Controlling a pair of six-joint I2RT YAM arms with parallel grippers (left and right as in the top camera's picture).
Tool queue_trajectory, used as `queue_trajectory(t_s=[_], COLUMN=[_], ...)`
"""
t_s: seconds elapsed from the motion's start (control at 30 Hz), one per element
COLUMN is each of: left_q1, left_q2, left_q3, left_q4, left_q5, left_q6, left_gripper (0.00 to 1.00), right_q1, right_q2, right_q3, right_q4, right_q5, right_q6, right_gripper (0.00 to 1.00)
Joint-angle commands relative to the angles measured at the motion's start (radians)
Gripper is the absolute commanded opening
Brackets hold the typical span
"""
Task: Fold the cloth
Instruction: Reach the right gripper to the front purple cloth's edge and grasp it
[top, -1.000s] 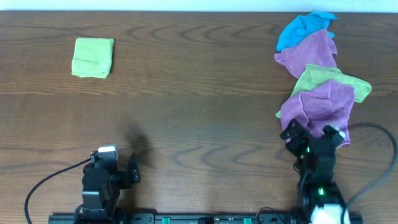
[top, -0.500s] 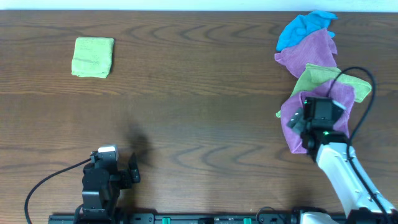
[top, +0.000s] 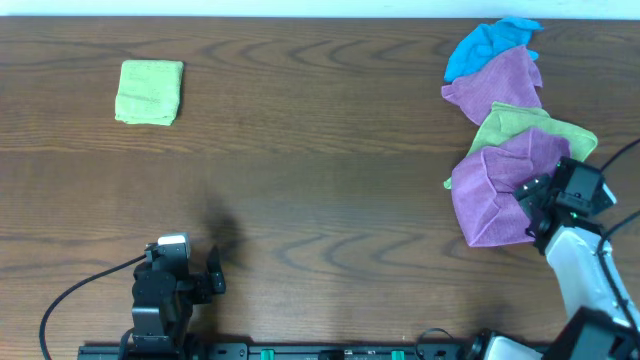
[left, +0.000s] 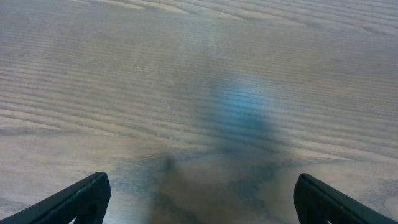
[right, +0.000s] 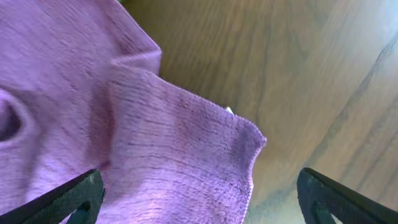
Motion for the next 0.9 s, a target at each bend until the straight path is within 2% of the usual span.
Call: queue_trajectory(t_s=[0.0, 0.1, 0.2, 0.37, 0.53, 0.67, 0.87], left_q1=[-0.003, -0.003, -0.003, -0.003, -0.003, -0.003, -0.003], left_q2=[-0.006, -0.006, -0.006, -0.006, -0.006, -0.006, -0.006], left_q3=[-0.011, -0.011, -0.011, -0.011, -0.011, -0.011, -0.011], left_q4=[-0.015, -0.015, -0.015, -0.014, -0.015, -0.014, -0.014], left_q5=[-0.010, -0.010, -0.010, -0.010, -0.010, -0.010, -0.010], left_q6=[0.010, 0.010, 0.010, 0.010, 0.010, 0.010, 0.010], left_gripper=[0.95, 0.95, 0.95, 0.95, 0.95, 0.95, 0.96], right_q1=[-0.015, -0.031, -0.064, -0.116, -0.120, -0.120, -0.120], right_q2=[0.040, 0.060, 0.061, 0.069, 0.104, 0.153, 0.165], right_q3=[0.016, 0.016, 0.016, 0.015, 0.015, 0.015, 0.015], right_q4=[0.002, -0.002, -0.010, -0.028, -0.013, 0.007, 0.047], right_q5=[-0.029, -0.029, -0.030, -0.055, -0.060, -0.063, -0.063], right_q6=[0.019, 0.019, 0.021, 0.044, 0.043, 0.040, 0.029], right_gripper=[0.99, 0.98, 0.87, 0.87, 0.81, 0.69, 0.33])
